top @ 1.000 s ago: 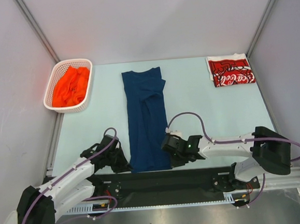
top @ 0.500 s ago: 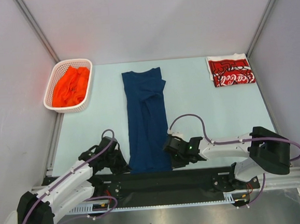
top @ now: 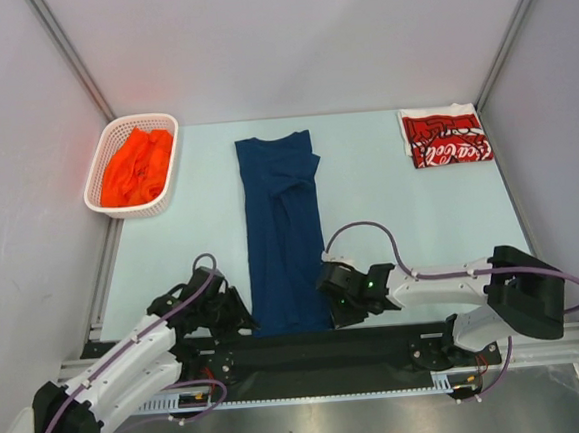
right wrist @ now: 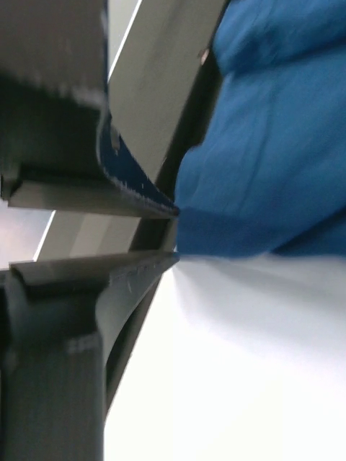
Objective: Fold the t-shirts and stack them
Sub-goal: Fold the tshirt
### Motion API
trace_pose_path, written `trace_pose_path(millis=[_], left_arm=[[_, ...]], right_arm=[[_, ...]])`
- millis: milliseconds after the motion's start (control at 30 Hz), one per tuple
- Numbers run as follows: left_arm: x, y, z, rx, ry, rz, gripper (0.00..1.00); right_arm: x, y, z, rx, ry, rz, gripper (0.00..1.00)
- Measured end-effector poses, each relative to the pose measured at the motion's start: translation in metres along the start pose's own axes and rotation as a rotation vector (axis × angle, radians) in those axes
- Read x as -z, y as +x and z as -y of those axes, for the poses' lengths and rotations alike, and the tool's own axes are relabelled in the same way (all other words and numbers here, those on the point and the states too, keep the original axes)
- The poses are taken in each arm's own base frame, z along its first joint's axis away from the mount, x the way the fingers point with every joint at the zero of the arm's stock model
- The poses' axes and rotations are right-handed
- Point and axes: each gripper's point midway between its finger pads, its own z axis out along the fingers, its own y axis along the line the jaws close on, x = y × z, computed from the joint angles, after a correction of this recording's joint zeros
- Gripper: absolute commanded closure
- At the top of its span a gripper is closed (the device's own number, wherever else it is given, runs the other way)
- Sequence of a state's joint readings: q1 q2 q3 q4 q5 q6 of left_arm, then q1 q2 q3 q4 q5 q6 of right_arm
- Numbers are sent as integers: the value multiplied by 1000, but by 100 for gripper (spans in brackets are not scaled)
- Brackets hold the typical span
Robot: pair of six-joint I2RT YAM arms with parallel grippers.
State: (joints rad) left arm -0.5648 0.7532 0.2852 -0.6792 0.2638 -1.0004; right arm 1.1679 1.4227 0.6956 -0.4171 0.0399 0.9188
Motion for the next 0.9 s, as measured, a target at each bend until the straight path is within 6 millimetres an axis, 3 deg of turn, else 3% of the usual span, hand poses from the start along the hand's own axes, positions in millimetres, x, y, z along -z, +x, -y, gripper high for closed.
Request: trace_pose_path(millis=[100, 167, 400, 433, 500, 567, 700, 767, 900], left_arm=[[7, 0, -4, -5, -29, 7, 40], [17, -4, 3, -24, -21, 30, 43], [68, -43, 63, -168, 116, 214, 50], [71, -46, 68, -186, 127, 225, 41], [72, -52, 76, -217, 128, 229, 33], [68, -53, 76, -220, 109, 216, 29], [53, -47, 60, -194, 57, 171, 28], [44, -41, 48, -175, 30, 147, 27], [28, -28, 25, -132, -14, 93, 26]], right_arm=[[10, 7, 11, 46, 35, -25, 57], [22, 4, 10, 86, 38, -26, 48], [74, -55, -56, 180, -151, 95, 46], [78, -64, -62, 179, -169, 109, 46], [78, -78, -68, 178, -183, 118, 44], [74, -85, -64, 167, -178, 108, 42], [61, -88, -36, 100, -156, 54, 34], [53, -82, -16, 58, -140, 24, 28], [43, -55, 13, 0, -154, -60, 26]])
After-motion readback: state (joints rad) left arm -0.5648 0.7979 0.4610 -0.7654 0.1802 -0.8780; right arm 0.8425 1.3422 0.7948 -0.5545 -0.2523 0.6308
